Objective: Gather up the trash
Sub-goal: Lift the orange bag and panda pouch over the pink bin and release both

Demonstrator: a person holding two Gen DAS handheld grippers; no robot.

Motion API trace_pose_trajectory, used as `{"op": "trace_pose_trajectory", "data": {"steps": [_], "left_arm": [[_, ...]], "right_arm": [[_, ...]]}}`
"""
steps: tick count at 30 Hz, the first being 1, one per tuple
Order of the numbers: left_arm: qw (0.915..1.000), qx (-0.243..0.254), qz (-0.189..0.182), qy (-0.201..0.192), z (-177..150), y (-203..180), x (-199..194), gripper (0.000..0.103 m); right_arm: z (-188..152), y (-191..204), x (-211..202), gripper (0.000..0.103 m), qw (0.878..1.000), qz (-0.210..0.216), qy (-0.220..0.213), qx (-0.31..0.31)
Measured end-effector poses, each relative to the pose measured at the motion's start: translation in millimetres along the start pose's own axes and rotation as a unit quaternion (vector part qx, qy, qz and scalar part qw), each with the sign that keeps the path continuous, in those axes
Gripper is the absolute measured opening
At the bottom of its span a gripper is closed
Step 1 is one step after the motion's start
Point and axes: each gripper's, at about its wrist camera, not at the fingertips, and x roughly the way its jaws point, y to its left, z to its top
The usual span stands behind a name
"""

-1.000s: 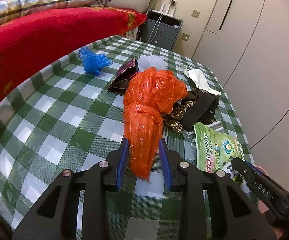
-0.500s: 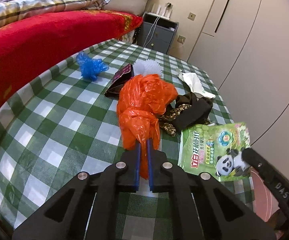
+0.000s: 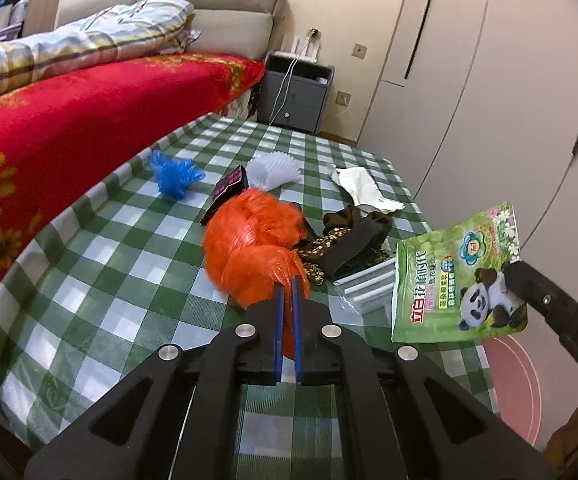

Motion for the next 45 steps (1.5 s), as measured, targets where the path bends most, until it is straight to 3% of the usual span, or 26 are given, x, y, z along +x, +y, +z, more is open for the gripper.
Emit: {"op": "trace_pose_trajectory", "data": {"steps": [20,33,45], "left_arm": [[0.9977,0.047,-0.034,-0.034,-3,-24,-58,0.003],[0.9941,0.079,-0.062,-0.042,-11,-48,-80,0.003],[0.9843,0.127,-0.118,-0.034,-23,-90,-85,0.003]], "right_arm": [[9,-3,-77,0.001,0.998,-0.044,-0.046,-0.027],[6,-13,-108,0.001,0.995,-0.083,-0.052,-0.031],[8,-46,-132,0.001,0.991,-0.124,-0.049,-0.013]]}}
